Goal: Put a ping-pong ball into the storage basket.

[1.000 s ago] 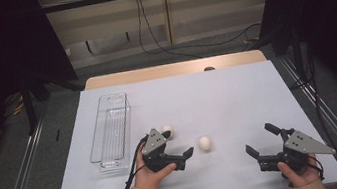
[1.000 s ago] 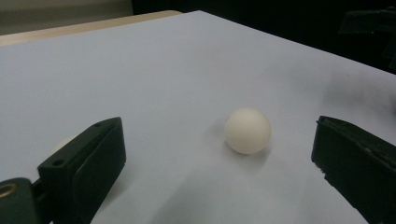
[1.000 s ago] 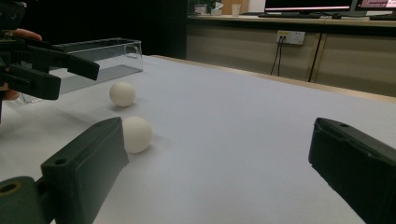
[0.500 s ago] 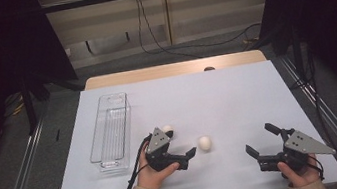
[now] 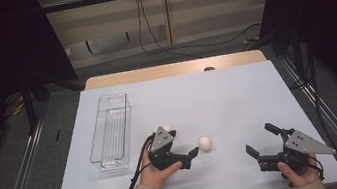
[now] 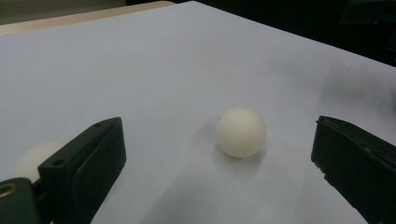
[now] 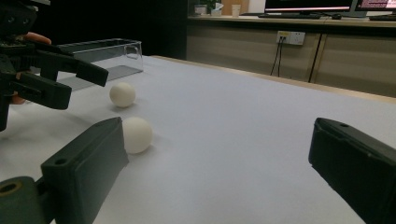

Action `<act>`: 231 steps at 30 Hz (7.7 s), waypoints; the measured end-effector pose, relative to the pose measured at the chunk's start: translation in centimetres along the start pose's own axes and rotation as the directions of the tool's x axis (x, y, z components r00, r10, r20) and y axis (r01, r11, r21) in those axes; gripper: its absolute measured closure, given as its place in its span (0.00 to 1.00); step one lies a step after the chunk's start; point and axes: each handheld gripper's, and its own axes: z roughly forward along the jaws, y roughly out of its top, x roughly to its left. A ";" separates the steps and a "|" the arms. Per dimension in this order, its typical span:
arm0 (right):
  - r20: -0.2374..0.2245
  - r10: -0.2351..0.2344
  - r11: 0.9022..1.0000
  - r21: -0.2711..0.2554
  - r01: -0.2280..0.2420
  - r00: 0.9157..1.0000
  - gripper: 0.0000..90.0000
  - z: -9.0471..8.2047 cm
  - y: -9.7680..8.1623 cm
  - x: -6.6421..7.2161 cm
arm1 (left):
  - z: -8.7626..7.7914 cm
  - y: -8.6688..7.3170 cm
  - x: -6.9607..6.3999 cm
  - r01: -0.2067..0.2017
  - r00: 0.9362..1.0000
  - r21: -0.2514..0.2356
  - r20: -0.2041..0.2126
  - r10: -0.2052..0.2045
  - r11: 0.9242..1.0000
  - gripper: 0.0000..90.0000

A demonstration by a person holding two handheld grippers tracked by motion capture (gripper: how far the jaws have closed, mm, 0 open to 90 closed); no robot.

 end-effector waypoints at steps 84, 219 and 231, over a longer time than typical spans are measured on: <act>-0.001 -0.001 1.000 -0.001 0.001 1.000 0.04 0.0 0.0 0.0 | 3.3 0.4 -0.6 -0.008 1.000 0.114 -0.003 0.008 0.994 0.04; -0.003 -0.008 1.000 0.003 0.008 1.000 0.04 0.0 0.0 0.0 | 7.2 1.2 -2.0 -0.082 0.996 0.307 0.001 0.086 0.948 0.56; -0.003 -0.005 1.000 0.002 0.005 1.000 0.04 0.0 0.1 0.0 | 6.7 1.5 -1.6 -0.047 0.999 0.308 0.010 0.046 0.950 0.57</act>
